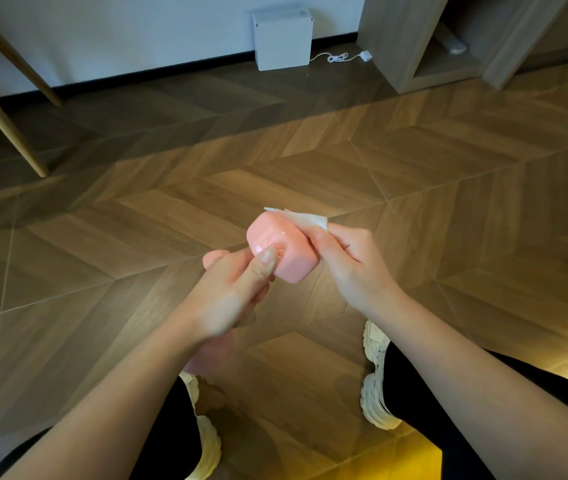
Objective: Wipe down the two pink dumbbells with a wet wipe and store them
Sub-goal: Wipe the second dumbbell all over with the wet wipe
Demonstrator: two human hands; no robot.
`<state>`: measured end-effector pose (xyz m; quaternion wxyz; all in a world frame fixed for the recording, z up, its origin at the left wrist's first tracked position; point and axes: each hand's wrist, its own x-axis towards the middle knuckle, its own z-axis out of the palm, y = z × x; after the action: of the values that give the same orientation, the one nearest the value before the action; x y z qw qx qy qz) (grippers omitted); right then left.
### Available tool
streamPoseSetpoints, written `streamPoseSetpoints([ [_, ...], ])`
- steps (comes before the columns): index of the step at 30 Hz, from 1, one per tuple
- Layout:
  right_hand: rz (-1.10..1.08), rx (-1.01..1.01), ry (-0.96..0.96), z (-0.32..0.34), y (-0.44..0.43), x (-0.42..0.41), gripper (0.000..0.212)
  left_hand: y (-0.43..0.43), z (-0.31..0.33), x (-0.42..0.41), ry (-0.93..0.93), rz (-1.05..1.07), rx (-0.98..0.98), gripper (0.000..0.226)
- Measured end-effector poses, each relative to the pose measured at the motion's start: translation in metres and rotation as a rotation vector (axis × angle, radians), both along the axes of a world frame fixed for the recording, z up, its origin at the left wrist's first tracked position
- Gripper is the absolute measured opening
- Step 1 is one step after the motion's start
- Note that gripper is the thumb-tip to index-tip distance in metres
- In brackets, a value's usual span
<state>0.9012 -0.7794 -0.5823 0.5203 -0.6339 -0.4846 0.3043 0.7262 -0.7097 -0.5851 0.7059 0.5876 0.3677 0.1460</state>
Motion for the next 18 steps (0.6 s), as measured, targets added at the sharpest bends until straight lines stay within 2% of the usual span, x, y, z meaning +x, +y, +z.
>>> streamPoseSetpoints([
  [2,0.004,-0.021,0.023,-0.003,-0.005,0.002,0.05,0.002,0.002,0.0,-0.027,0.042,-0.03,0.065],
  [5,0.023,0.041,0.02,-0.002,-0.015,-0.003,0.047,0.008,0.001,-0.001,0.025,0.051,0.056,0.088],
  [9,0.044,0.052,0.01,-0.004,-0.005,-0.01,0.052,0.005,-0.002,-0.001,0.062,0.029,0.052,0.076],
  [14,-0.009,-0.046,-0.04,-0.011,-0.006,-0.002,0.045,0.006,-0.008,-0.002,0.155,-0.069,0.18,0.079],
  [18,0.055,-0.253,0.117,-0.018,-0.008,0.004,0.056,0.019,-0.013,-0.005,0.495,-0.283,0.684,0.067],
])
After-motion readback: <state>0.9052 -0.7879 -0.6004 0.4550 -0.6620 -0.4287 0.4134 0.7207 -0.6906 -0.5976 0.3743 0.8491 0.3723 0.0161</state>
